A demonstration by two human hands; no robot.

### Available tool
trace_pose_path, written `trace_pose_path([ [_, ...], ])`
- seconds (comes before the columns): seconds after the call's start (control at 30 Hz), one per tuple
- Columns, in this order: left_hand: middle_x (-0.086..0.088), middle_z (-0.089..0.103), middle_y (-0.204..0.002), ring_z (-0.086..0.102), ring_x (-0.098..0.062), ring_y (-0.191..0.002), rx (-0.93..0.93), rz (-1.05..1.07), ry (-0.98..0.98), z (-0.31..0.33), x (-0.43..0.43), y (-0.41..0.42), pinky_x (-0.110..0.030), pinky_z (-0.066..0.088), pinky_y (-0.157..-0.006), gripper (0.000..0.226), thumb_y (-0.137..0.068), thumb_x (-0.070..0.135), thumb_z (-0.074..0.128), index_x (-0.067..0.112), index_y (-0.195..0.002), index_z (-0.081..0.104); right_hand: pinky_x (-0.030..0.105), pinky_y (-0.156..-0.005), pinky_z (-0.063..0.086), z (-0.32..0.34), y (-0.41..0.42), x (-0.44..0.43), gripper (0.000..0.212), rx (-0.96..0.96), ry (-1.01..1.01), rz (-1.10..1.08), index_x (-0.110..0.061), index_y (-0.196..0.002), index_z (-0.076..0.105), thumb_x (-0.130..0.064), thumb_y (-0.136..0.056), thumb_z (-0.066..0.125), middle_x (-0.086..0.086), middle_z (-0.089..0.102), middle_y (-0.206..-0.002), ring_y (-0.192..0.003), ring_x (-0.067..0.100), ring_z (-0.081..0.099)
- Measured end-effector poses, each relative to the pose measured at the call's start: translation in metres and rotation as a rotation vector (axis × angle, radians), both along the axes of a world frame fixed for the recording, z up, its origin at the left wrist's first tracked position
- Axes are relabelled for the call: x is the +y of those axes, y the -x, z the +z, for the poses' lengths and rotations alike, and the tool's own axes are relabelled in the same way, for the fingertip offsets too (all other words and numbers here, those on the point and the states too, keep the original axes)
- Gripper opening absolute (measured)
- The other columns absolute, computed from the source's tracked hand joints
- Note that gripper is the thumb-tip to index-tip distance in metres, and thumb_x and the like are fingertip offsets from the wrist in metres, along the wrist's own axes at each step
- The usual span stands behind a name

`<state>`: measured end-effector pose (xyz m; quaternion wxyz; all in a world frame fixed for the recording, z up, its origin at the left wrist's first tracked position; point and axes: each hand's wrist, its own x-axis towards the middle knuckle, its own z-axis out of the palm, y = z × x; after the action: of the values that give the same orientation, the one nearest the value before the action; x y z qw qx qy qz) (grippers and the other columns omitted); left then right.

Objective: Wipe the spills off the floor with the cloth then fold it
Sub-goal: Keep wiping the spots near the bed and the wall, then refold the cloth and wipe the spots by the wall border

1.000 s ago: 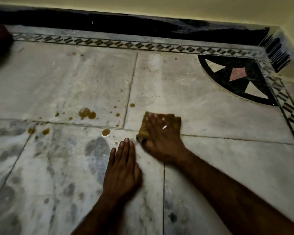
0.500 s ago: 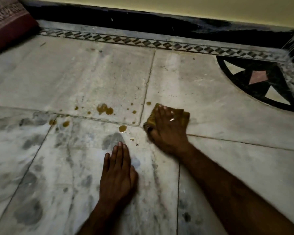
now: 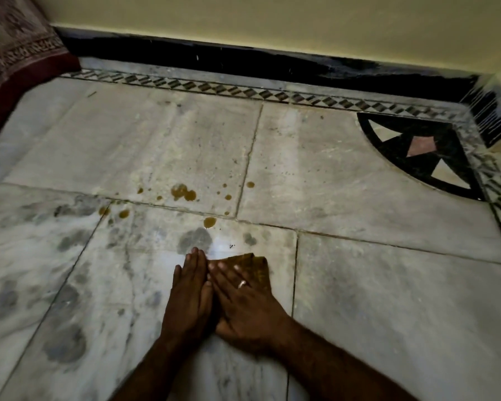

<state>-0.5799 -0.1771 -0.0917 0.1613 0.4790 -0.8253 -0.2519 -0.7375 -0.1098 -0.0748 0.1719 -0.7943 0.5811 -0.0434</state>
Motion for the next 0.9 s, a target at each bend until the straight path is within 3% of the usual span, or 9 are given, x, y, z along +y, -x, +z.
trace_pose_path([
  [0.13, 0.006, -0.008, -0.161, -0.010, -0.007, -0.150, -0.119, -0.051, -0.102, 0.017, 0.007, -0.001, -0.017, -0.018, -0.117, 0.082, -0.086, 0.056, 0.001, 0.014, -0.156, 0.001, 0.045, -0.124, -0.004, 0.025, 0.014, 0.011, 0.082, 0.014, -0.036, 0.029, -0.009, -0.160, 0.022, -0.055, -0.093, 0.030, 0.014, 0.015, -0.169, -0.157, 0.028, 0.011],
  [0.2, 0.006, -0.011, -0.160, -0.010, -0.007, -0.150, -0.178, -0.115, -0.123, 0.026, 0.003, 0.002, -0.022, -0.015, -0.118, 0.089, -0.080, 0.057, 0.000, 0.014, -0.158, 0.001, 0.048, -0.122, 0.008, 0.041, 0.029, 0.016, 0.079, -0.025, -0.016, -0.072, -0.007, -0.155, 0.035, -0.055, -0.093, 0.036, 0.019, 0.033, -0.162, -0.152, 0.034, 0.028],
  [0.3, -0.011, 0.031, -0.161, 0.026, -0.027, -0.150, -0.202, -0.201, -0.123, 0.042, -0.004, 0.005, -0.035, 0.017, -0.121, 0.080, -0.085, 0.047, 0.027, 0.003, -0.151, 0.035, 0.036, -0.123, 0.019, 0.068, 0.060, 0.031, 0.067, -0.072, -0.052, -0.334, -0.012, -0.156, 0.035, -0.044, -0.098, 0.047, 0.015, 0.034, -0.163, -0.151, 0.031, 0.031],
  [0.37, -0.018, 0.060, -0.124, 0.054, -0.035, -0.119, -0.206, -0.210, -0.075, 0.052, -0.014, 0.010, -0.035, 0.040, -0.096, 0.043, -0.086, 0.029, 0.051, 0.003, -0.120, 0.059, 0.033, -0.119, 0.024, 0.085, 0.077, 0.040, 0.061, -0.082, -0.119, -0.461, -0.015, -0.156, 0.035, -0.039, -0.102, 0.051, 0.010, 0.035, -0.162, -0.148, 0.027, 0.033],
  [0.43, -0.012, 0.061, -0.101, 0.057, -0.029, -0.097, -0.247, -0.234, -0.004, 0.064, -0.021, 0.017, -0.032, 0.039, -0.078, 0.017, -0.089, 0.022, 0.060, 0.008, -0.097, 0.061, 0.032, -0.115, 0.032, 0.097, 0.086, 0.048, 0.056, -0.077, -0.192, -0.522, -0.015, -0.152, 0.041, -0.035, -0.101, 0.055, 0.008, 0.044, -0.156, -0.142, 0.025, 0.042],
  [0.6, -0.003, 0.062, -0.088, 0.060, -0.022, -0.086, -0.297, -0.365, 0.048, 0.091, -0.030, 0.019, -0.031, 0.042, -0.067, 0.014, -0.088, 0.026, 0.066, 0.014, -0.089, 0.060, 0.032, -0.106, 0.042, 0.114, 0.078, 0.049, 0.050, -0.120, -0.255, -0.594, -0.015, -0.144, 0.053, -0.032, -0.098, 0.059, 0.006, 0.058, -0.146, -0.132, 0.023, 0.054],
  [0.77, 0.003, 0.070, -0.087, 0.066, -0.003, -0.086, -0.040, -0.470, -0.260, 0.130, -0.033, 0.019, -0.024, 0.050, -0.070, 0.018, -0.084, 0.015, 0.072, 0.021, -0.080, 0.057, 0.034, -0.113, 0.037, 0.126, 0.048, 0.041, 0.075, -0.298, -0.201, -0.580, -0.024, -0.153, 0.041, -0.021, -0.085, 0.074, 0.002, 0.044, -0.157, -0.142, 0.022, 0.041],
  [0.8, 0.002, 0.071, -0.086, 0.068, -0.007, -0.088, -0.044, -0.476, -0.294, 0.141, -0.034, 0.021, -0.029, 0.053, -0.072, 0.017, -0.080, 0.017, 0.073, 0.023, -0.079, 0.058, 0.036, -0.111, 0.041, 0.129, 0.043, 0.038, 0.072, -0.302, -0.191, -0.575, -0.026, -0.147, 0.048, -0.022, -0.081, 0.077, 0.001, 0.047, -0.153, -0.138, 0.022, 0.045],
  [0.9, -0.002, 0.072, -0.084, 0.070, -0.022, -0.086, -0.011, -0.473, -0.419, 0.167, -0.037, 0.026, -0.040, 0.056, -0.079, 0.012, -0.069, 0.022, 0.071, 0.024, -0.079, 0.064, 0.038, -0.091, 0.052, 0.137, 0.037, 0.031, 0.028, -0.238, -0.155, -0.587, -0.024, -0.104, 0.065, -0.030, -0.079, 0.076, 0.001, 0.064, -0.117, -0.112, 0.024, 0.061],
])
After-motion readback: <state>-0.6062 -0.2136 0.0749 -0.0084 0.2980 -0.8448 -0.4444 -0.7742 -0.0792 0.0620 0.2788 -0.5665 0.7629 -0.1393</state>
